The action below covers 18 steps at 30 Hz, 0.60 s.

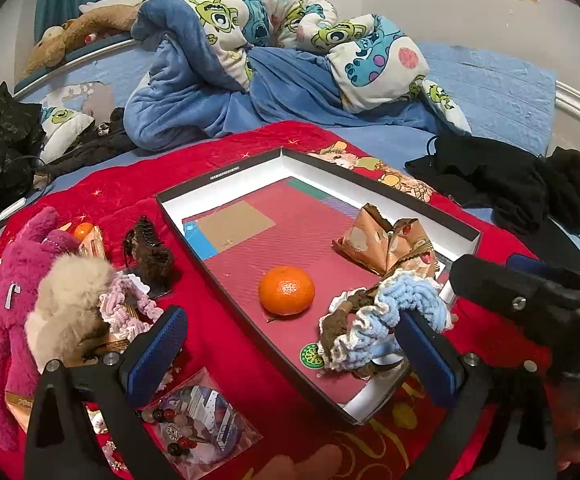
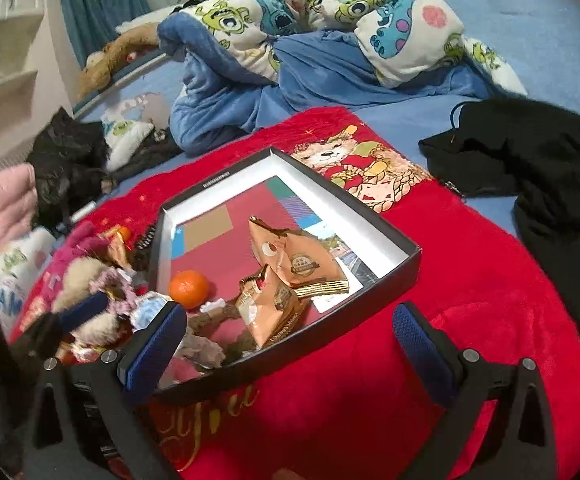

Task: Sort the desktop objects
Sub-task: 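Move both grippers away from the box back toward the pile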

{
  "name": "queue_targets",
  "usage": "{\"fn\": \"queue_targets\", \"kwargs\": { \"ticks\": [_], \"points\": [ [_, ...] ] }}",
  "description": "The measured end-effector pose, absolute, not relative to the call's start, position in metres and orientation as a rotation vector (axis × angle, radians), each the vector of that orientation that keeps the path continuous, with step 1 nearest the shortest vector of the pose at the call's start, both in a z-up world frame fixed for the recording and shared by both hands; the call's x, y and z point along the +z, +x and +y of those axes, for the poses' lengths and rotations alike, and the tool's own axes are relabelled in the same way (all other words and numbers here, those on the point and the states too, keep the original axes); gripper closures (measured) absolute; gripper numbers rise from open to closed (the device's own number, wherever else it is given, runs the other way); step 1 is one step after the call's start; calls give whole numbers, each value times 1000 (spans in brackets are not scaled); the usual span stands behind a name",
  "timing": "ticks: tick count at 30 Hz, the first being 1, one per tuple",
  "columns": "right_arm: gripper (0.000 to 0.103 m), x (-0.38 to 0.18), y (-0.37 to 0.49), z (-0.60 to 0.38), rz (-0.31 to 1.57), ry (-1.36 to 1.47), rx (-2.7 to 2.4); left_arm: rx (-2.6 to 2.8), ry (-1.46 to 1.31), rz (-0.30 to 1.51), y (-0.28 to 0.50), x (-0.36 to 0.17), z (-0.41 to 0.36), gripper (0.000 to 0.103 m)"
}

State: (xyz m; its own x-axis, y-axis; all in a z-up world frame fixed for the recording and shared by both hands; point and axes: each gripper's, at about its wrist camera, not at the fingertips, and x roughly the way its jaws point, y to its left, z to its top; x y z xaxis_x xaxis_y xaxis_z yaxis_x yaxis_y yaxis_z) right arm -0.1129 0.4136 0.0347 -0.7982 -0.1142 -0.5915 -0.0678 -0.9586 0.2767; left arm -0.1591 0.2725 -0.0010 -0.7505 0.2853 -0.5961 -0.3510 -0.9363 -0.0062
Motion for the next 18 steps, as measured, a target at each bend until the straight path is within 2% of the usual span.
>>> {"fn": "queue_targets", "kwargs": {
  "ticks": [9, 15, 18],
  "points": [
    [0, 32, -118, 388, -309, 1035, -2855, 2619, -833, 215, -148, 0, 283, 0],
    [0, 26, -133, 391, -334, 1083, -2907, 2612, -805, 207, -139, 6, 281, 0],
    [0, 31, -132, 398, -424, 1039, -2905, 2617, -805, 148, -139, 10, 272, 0]
  ]
}}
